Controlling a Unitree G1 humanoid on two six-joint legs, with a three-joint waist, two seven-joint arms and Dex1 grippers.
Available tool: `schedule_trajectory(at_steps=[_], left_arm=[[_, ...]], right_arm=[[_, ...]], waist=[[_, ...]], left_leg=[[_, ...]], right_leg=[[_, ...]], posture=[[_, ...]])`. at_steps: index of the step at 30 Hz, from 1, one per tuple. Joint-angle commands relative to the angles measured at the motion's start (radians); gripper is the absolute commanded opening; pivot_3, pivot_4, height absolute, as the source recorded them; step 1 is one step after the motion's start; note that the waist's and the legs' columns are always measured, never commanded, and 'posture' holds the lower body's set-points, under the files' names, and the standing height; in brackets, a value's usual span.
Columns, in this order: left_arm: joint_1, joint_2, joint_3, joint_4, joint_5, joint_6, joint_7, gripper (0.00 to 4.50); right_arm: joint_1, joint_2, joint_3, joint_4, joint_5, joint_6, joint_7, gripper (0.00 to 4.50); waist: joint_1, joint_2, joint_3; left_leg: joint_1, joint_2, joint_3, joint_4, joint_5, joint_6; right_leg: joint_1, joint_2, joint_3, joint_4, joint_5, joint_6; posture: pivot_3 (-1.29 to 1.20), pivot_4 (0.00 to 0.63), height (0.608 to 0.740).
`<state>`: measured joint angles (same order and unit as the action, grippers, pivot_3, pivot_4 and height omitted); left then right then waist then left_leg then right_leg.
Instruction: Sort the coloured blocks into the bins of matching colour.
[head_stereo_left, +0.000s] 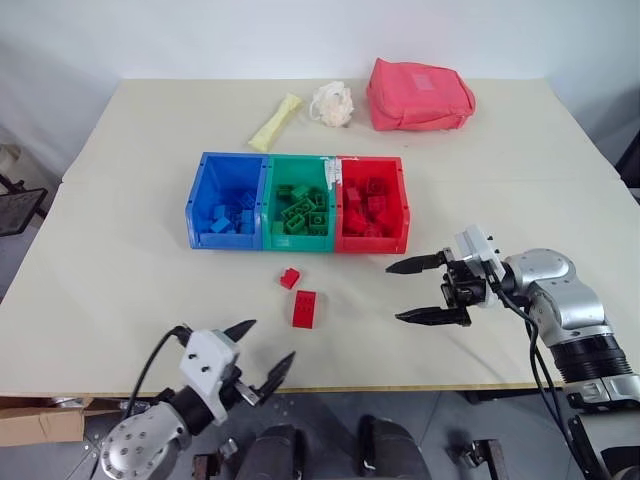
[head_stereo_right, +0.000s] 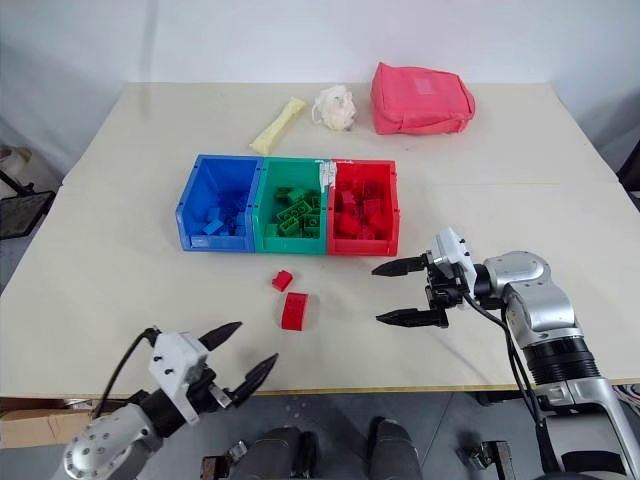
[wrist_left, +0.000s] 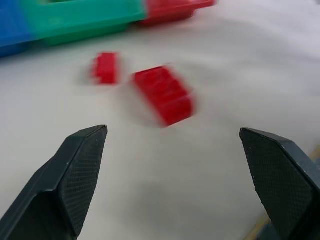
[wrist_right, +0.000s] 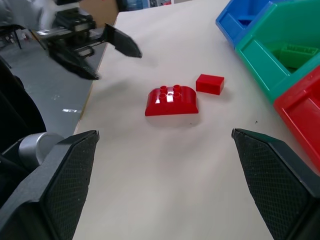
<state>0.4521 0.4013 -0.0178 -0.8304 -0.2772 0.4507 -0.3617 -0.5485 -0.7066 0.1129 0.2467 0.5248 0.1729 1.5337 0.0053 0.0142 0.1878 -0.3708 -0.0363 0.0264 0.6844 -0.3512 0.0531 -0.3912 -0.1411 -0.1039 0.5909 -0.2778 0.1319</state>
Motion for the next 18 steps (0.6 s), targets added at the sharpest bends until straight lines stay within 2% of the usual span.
schedule_trajectory(at_steps=[1, 6, 11, 18], left_arm=[[-0.055, -0.012, -0.038, -0.039, 0.02, 0.075, 0.05, 4.5], [-0.135, -0.028, -0.094, -0.03, 0.013, 0.176, 0.087, 4.5], [-0.091, -0.024, -0.054, 0.016, -0.007, 0.145, 0.057, 4.5], [-0.149, 0.009, -0.034, 0.09, -0.028, 0.137, -0.013, 4.5]], right_arm=[[-0.018, -0.011, -0.008, -0.023, 0.001, 0.004, 0.074, 4.46], [-0.019, -0.017, -0.009, -0.043, -0.002, 0.02, 0.064, 4.46], [-0.012, -0.026, -0.016, -0.067, -0.007, 0.035, 0.048, 4.46], [0.005, -0.047, -0.03, -0.109, 0.0, 0.064, 0.03, 4.46]], waist=[[0.003, 0.0, 0.0], [0.01, 0.0, 0.0], [0.014, 0.0, 0.0], [0.02, 0.0, 0.0]], left_leg=[[0.0, 0.0, 0.0, 0.0, 0.0, 0.0], [0.0, 0.0, 0.0, 0.0, 0.0, 0.0], [0.0, 0.0, 0.0, 0.0, 0.0, 0.0], [0.0, 0.0, 0.0, 0.002, 0.0, 0.0]], right_leg=[[0.0, 0.0, 0.0, 0.0, 0.0, 0.0], [0.0, 0.0, 0.0, 0.0, 0.0, 0.0], [0.0, 0.001, 0.0, 0.0, 0.0, 0.0], [0.0, 0.0, 0.0, 0.0, 0.0, 0.0]], posture=[[0.0, 0.15, 0.74], [0.0, 0.15, 0.74], [0.0, 0.15, 0.74], [0.0, 0.15, 0.74]])
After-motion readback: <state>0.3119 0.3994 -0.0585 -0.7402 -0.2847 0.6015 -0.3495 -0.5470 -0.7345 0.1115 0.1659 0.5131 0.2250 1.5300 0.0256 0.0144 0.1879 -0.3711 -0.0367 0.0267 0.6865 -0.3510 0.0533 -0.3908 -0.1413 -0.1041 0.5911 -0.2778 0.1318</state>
